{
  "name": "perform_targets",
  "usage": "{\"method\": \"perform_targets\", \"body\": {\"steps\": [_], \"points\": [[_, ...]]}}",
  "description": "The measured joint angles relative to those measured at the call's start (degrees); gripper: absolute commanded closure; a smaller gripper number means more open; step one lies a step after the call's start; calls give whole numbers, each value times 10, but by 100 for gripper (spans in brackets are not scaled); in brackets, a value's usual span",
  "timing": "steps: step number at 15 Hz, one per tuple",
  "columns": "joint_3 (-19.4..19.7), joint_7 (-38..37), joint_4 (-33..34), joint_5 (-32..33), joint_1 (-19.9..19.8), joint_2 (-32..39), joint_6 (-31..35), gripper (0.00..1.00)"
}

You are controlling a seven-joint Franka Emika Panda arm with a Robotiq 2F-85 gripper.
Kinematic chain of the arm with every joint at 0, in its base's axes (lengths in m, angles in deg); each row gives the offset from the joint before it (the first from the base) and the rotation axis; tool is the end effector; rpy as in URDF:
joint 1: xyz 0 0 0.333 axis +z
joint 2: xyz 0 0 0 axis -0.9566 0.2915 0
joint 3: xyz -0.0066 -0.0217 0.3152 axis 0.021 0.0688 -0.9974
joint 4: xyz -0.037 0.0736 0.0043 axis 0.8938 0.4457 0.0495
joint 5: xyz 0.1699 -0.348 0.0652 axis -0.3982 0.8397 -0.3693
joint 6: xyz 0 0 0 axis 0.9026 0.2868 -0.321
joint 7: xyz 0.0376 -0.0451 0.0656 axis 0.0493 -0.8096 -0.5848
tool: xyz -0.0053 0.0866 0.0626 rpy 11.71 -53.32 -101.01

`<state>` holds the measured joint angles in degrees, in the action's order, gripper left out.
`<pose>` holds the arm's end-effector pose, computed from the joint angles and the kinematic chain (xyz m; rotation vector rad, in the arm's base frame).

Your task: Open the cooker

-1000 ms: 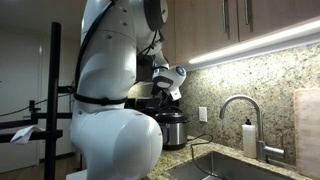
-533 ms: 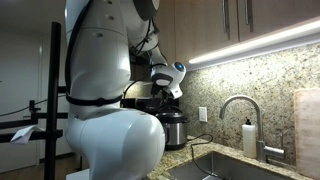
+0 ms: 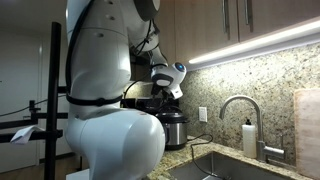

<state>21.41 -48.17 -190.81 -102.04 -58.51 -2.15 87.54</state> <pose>0.4463 0.3141 0.4734 -2.0041 0.7253 0.0352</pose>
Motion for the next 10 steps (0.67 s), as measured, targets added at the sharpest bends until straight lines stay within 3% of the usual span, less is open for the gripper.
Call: {"method": "perform_targets", "body": {"steps": [5,10], "points": [[0,0,0,0,1,1,9,0],[1,19,18,-7,12,37,110,0]]}}
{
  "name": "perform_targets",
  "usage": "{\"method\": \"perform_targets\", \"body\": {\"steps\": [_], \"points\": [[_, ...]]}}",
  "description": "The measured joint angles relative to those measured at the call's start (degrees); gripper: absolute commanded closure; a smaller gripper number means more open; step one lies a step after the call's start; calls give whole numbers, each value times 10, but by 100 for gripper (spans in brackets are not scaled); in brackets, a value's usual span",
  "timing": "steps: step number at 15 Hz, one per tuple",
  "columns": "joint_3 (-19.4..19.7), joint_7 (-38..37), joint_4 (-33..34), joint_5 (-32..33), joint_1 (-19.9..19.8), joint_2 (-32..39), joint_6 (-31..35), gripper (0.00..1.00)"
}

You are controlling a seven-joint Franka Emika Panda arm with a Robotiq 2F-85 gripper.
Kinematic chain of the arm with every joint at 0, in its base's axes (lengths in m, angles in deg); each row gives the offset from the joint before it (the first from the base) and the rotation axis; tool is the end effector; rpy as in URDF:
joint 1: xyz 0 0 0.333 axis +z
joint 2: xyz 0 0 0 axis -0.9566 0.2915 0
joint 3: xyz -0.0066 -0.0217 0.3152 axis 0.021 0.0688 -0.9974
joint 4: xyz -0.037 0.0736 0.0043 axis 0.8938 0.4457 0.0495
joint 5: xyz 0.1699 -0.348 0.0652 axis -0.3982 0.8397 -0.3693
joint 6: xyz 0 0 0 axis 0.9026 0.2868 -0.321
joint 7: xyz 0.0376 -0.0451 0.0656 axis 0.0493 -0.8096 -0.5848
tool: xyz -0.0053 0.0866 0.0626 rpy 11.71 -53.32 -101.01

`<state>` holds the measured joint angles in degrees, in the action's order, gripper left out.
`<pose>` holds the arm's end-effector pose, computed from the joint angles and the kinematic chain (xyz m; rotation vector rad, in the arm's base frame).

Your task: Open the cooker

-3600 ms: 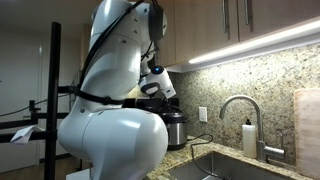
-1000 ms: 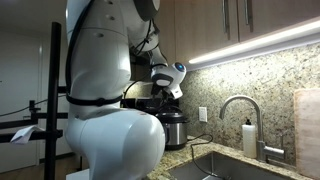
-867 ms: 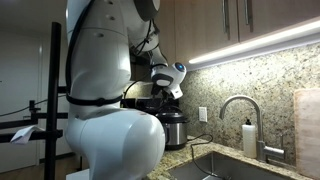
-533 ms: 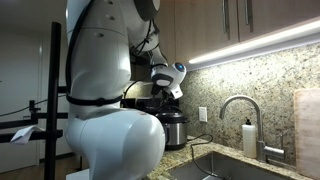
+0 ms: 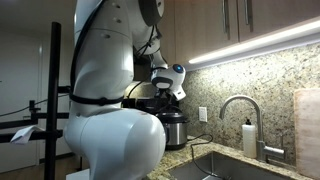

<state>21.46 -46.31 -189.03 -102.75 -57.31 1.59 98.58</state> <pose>0.4657 0.3074 0.4624 -1.9931 0.8158 -0.1322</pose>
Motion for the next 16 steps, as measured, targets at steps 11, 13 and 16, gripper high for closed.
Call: {"method": "perform_targets", "body": {"steps": [11,13,16], "points": [[-13,161,137,-43,16,137,71,40],[-13,171,150,-46,18,157,71,53],[-14,212,161,-94,17,161,75,69]]}}
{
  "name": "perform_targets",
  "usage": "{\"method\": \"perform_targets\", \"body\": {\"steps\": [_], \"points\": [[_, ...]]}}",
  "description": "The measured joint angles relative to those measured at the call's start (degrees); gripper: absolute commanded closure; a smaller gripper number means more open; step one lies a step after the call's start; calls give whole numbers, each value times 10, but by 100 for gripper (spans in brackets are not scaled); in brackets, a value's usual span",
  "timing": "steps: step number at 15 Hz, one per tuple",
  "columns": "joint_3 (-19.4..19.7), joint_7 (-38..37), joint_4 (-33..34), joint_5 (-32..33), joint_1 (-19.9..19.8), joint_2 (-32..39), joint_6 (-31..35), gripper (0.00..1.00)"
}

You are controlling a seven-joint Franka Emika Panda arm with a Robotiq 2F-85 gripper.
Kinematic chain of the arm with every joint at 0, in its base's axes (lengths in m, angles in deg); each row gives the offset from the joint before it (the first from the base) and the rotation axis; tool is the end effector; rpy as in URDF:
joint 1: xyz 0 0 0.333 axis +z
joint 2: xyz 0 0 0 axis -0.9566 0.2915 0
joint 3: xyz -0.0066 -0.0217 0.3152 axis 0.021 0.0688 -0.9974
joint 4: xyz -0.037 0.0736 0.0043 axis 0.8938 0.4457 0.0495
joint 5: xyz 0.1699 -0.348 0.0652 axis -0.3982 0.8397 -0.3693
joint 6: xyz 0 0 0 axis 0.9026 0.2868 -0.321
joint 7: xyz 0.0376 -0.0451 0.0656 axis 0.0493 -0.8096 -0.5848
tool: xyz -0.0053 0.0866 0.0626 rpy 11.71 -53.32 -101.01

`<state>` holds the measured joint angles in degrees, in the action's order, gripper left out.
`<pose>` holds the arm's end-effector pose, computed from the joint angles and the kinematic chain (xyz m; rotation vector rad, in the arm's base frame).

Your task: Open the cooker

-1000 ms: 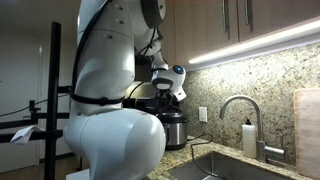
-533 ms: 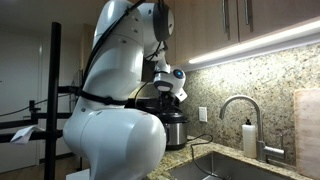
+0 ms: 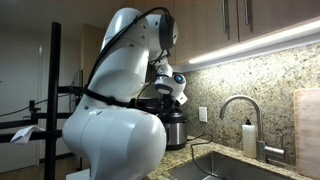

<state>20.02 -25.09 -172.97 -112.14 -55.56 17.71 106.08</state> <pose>0.5264 0.3537 0.4348 -1.9643 0.6630 -0.2862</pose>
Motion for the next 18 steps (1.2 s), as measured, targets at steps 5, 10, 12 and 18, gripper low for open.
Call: {"method": "perform_targets", "body": {"steps": [5,10,12,18], "points": [[-9,195,3,-208,2,-7,42,96],[2,336,4,-346,14,-13,51,94],[6,353,5,-361,18,-13,52,94],[7,361,7,-364,23,-13,52,95]]}}
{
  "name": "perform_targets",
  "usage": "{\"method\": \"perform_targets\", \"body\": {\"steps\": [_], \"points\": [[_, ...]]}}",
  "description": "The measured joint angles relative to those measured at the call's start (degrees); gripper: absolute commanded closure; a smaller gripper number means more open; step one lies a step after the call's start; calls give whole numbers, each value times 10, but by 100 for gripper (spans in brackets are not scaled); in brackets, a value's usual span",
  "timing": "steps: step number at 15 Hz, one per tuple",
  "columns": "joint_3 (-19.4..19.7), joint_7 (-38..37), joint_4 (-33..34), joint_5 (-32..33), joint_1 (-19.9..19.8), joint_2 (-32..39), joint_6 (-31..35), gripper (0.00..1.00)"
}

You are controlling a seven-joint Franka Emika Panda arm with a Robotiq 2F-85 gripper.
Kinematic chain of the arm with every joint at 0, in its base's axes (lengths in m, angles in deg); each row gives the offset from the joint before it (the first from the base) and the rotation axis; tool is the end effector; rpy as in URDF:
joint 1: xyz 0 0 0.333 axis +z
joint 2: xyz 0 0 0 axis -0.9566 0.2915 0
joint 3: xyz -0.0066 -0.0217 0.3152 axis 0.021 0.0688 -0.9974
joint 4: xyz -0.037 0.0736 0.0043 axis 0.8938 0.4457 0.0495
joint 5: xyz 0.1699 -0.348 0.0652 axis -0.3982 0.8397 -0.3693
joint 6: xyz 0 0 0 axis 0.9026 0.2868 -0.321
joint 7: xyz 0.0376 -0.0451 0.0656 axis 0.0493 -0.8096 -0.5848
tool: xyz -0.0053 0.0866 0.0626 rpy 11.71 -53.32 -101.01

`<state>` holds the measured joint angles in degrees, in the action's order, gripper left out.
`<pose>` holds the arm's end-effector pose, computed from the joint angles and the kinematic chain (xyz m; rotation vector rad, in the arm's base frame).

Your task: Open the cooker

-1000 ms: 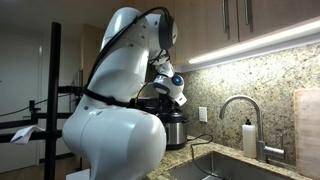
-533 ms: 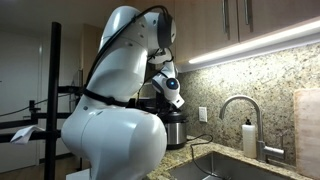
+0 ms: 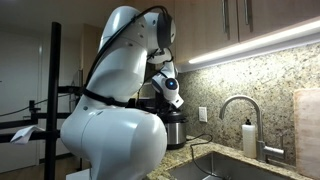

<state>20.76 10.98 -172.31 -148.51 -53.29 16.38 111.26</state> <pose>0.4931 0.3548 0.4190 -1.8824 0.6766 -0.4373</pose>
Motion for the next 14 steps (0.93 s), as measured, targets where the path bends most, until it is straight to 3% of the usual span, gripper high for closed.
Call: {"method": "perform_targets", "body": {"steps": [6,9,14], "points": [[-17,-56,-6,85,-6,-2,-19,95],[-16,-91,-21,112,-26,-6,-74,95],[3,-137,-32,143,-60,-5,-218,95]]}}
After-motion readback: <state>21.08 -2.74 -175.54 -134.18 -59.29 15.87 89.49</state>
